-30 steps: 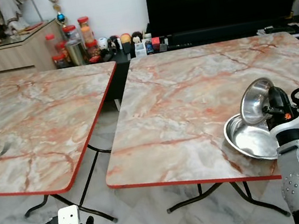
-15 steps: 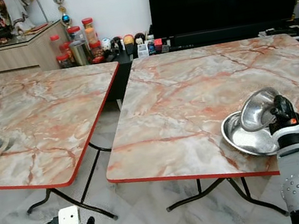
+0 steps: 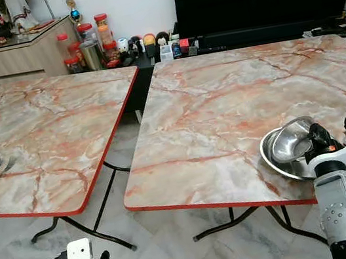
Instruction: Setting the table
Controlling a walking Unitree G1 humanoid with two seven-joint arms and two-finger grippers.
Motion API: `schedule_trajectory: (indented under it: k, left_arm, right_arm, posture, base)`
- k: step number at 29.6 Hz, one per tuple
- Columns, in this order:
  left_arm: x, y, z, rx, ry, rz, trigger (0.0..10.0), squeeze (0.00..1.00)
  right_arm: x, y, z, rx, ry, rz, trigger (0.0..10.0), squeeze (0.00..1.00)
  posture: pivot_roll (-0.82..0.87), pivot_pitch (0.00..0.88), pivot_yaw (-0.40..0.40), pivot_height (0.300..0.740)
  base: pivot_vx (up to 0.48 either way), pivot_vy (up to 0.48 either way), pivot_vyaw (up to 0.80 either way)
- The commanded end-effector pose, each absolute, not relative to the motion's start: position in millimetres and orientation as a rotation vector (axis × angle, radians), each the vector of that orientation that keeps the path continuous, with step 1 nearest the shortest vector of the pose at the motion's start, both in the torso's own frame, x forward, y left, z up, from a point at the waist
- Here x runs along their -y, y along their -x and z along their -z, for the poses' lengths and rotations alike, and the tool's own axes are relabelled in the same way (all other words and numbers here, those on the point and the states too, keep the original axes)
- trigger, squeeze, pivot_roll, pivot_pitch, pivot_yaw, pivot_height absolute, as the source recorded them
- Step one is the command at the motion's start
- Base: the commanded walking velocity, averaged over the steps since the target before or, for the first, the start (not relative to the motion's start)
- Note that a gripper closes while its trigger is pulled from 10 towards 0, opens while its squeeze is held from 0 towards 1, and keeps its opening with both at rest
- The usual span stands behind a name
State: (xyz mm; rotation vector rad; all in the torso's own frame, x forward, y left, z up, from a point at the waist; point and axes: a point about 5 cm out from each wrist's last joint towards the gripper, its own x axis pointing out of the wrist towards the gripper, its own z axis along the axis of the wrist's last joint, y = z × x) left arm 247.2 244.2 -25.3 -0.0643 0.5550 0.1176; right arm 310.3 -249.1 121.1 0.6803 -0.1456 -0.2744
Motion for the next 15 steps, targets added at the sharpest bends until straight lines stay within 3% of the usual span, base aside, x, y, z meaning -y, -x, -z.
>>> schedule_trajectory:
  k: [1, 14, 15]
  left_arm:
    - [-245, -247, 26, -0.564, 0.070, -0.119, 10.0, 0.00]
    - [-242, -250, 25, -0.561, 0.071, -0.114, 10.0, 0.00]
    - [-242, -250, 25, -0.561, 0.071, -0.114, 10.0, 0.00]
  right_arm:
    - [252, -309, -128, 0.179, -0.691, 0.284, 10.0, 0.00]
    - [247, -301, -113, 0.118, -0.696, 0.304, 10.0, 0.00]
    - [247, -302, -113, 0.118, -0.695, 0.301, 10.0, 0.04]
  posture:
    - [-0.01, 0.000, 0.046, 0.740]
    - [-0.01, 0.000, 0.045, 0.740]
    - [-0.01, 0.000, 0.044, 0.740]
  base:
    - [0.000, 0.000, 0.00]
    - [0.000, 0.000, 0.00]
    - [0.000, 0.000, 0.00]
